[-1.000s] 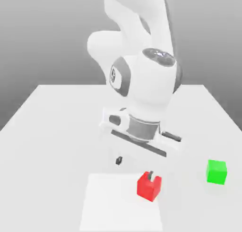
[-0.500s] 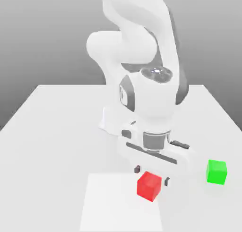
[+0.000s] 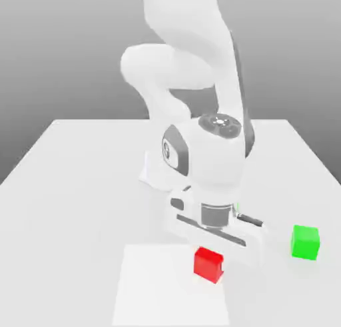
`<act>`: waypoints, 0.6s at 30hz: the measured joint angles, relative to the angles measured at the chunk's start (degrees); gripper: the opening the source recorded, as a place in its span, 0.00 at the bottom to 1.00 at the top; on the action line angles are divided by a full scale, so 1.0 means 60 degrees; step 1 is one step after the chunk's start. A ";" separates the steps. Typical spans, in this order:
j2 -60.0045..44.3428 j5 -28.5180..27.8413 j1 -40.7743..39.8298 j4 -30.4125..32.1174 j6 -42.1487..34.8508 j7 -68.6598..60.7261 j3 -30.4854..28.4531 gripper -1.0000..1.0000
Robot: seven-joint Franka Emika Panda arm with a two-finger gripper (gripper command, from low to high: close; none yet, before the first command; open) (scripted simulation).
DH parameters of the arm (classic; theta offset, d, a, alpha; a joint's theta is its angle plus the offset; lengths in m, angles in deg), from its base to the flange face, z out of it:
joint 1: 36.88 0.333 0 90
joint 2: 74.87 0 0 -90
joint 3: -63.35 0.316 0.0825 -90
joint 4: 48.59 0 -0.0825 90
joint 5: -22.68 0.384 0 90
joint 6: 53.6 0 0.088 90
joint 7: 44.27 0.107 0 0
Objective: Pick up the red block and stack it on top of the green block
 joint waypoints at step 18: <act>0.1641 0.1884 0.0279 0.0125 -0.1724 -0.1122 0.1238 0.00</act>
